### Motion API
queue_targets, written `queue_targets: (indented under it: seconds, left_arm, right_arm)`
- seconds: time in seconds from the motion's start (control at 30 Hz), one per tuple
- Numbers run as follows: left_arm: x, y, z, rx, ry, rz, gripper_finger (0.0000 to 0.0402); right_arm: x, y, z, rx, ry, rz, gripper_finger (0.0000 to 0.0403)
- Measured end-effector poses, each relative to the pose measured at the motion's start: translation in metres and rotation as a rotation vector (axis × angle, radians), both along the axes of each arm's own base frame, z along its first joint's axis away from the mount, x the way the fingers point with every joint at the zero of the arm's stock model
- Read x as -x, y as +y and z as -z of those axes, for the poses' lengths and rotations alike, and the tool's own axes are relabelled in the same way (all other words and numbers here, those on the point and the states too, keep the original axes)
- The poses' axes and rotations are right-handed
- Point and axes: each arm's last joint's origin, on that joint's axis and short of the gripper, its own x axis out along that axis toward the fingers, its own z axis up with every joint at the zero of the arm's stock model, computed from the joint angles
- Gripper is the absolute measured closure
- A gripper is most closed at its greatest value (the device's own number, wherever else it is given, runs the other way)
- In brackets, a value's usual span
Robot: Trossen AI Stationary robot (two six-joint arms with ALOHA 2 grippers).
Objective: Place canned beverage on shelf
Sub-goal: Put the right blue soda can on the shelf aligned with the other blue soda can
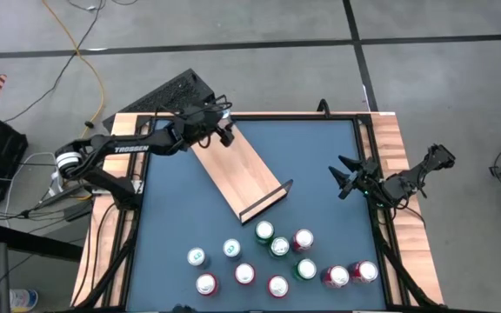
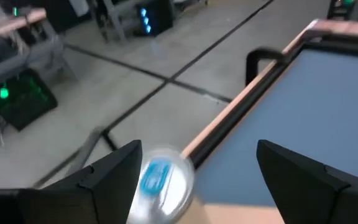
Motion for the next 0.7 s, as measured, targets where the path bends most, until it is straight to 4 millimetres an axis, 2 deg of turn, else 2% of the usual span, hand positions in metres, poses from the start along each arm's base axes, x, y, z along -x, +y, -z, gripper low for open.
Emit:
queue_targets:
  seconds: [0.17, 0.33, 0.43, 0.57, 0.7]
  left_arm:
    - [-0.002, -0.017, -0.039, -0.061, -0.048, 0.032, 0.0099]
    - [0.019, -0.04, -0.086, -0.028, -0.196, 0.006, 0.0099]
    - [0.04, -0.058, -0.097, 0.061, -0.19, 0.096, 0.0099]
    - [0.068, -0.09, -0.108, 0.285, -0.237, 0.331, 0.0099]
    - [0.083, -0.125, -0.112, 0.489, -0.27, 0.507, 0.0099]
  right_arm:
    - [0.0, 0.0, 0.0, 0.0, 0.0, 0.0, 0.0121]
    - [0.0, 0.0, 0.0, 0.0, 0.0, -0.001, 0.0121]
    - [0.0, 0.0, 0.0, 0.0, 0.0, -0.001, 0.0121]
    - [0.0, 0.0, 0.0, 0.006, 0.006, -0.001, 0.0121]
    - [0.0, 0.0, 0.0, 0.012, 0.012, 0.0, 0.0121]
